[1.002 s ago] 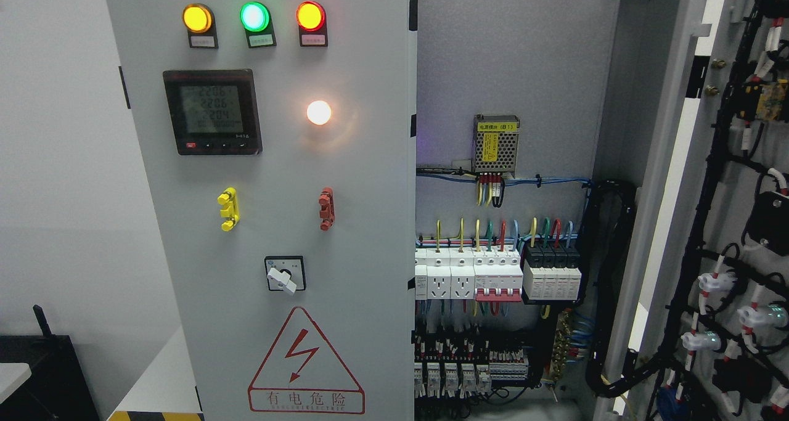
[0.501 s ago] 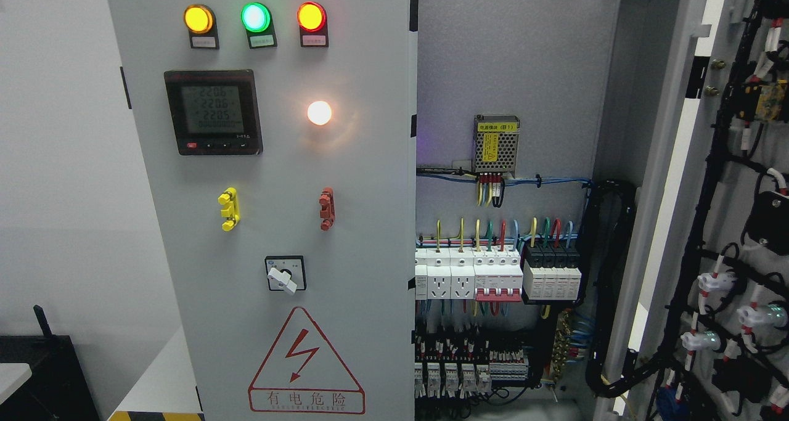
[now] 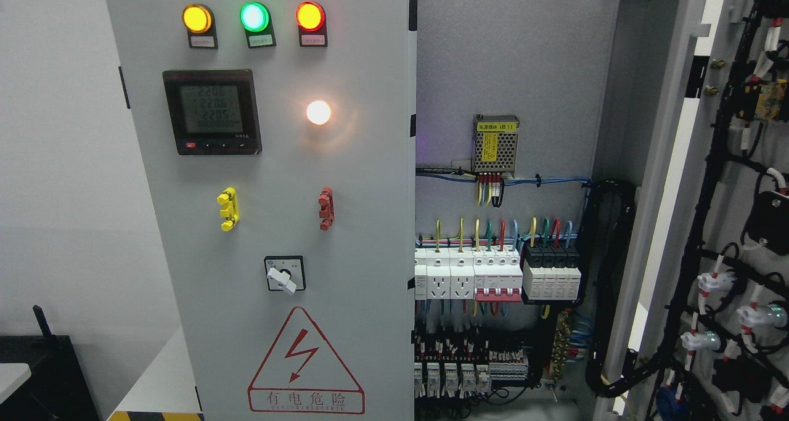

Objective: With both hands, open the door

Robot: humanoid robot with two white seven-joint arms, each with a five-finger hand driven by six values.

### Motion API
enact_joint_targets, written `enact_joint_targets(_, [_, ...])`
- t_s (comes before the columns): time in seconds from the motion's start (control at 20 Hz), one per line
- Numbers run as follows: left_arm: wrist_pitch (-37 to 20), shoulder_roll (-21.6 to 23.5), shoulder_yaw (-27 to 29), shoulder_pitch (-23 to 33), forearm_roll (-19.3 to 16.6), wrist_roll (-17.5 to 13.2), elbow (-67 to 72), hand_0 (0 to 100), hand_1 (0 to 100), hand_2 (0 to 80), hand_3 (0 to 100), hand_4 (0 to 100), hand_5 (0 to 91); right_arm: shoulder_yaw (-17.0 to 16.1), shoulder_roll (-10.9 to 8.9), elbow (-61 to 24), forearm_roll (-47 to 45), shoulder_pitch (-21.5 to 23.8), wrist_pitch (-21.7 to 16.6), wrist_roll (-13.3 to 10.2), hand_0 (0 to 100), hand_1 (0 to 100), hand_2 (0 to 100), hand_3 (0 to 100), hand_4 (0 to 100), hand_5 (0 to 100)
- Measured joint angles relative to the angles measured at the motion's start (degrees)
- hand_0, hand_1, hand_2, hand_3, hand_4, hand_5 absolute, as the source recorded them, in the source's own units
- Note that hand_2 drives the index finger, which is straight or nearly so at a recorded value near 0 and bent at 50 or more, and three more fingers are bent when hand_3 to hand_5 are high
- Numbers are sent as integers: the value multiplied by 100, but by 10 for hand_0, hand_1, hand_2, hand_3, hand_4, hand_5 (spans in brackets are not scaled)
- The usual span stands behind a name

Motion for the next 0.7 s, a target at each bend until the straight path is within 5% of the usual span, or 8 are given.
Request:
enact_joint_targets(0.35, [-15,-628,70,-390,-650,743,1238,0,0,0,0,31,0,-3,-55,-409,0,264,0,0,106,0,0,0,0,0])
enact_joint_targets(0.7, [-18,-984,131,-504,-1026,896,1946,0,0,0,0,30,0,-4,-308,-1659,4,887,38,-8,106,0,0,0,0,0])
